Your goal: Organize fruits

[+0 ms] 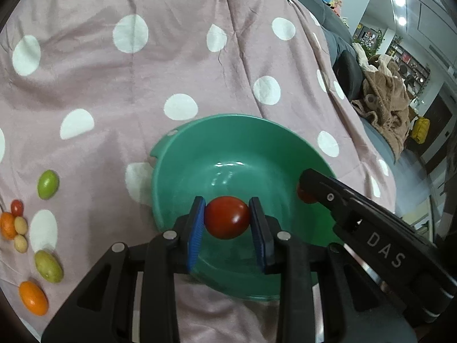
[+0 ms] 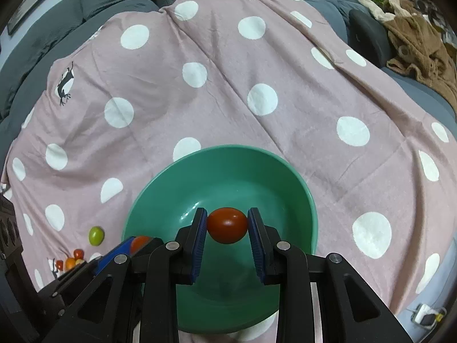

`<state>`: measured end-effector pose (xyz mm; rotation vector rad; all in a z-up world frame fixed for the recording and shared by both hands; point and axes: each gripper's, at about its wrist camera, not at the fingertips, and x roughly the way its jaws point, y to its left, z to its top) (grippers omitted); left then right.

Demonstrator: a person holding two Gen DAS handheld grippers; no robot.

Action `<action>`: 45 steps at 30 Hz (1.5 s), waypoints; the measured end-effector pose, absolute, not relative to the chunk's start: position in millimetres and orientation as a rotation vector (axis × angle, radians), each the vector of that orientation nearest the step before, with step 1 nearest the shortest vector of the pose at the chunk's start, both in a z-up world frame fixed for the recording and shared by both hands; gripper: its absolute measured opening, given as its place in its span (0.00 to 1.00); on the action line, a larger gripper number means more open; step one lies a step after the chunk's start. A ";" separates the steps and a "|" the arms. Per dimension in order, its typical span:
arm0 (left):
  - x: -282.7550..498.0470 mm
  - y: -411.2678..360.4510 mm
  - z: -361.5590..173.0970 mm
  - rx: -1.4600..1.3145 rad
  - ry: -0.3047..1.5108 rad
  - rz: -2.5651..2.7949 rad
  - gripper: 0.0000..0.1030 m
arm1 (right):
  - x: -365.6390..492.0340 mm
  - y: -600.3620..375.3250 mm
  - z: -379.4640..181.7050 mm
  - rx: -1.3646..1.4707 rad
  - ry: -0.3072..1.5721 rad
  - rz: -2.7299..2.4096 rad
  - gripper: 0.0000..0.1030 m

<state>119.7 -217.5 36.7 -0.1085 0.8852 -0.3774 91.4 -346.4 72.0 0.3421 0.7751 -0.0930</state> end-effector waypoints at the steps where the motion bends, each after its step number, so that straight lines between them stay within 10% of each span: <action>1: 119.8 -215.9 37.5 -0.115 0.886 -0.381 0.33 | 92.2 -346.7 72.1 0.344 0.778 -0.086 0.30; 7: 105.4 -193.6 54.1 -0.107 0.825 -0.338 0.61 | 89.1 -344.7 80.0 0.358 0.738 -0.063 0.50; 26: 43.7 59.3 75.7 -0.284 0.708 0.230 0.64 | 89.5 -268.7 88.3 0.253 0.733 0.130 0.50; 33: 40.3 121.4 55.9 -0.418 0.736 0.352 0.62 | 94.1 -211.8 74.6 0.132 0.778 0.238 0.50; 45: 89.6 136.1 14.8 -0.548 0.860 0.240 0.26 | 164.2 -87.4 42.6 0.162 1.024 0.531 0.45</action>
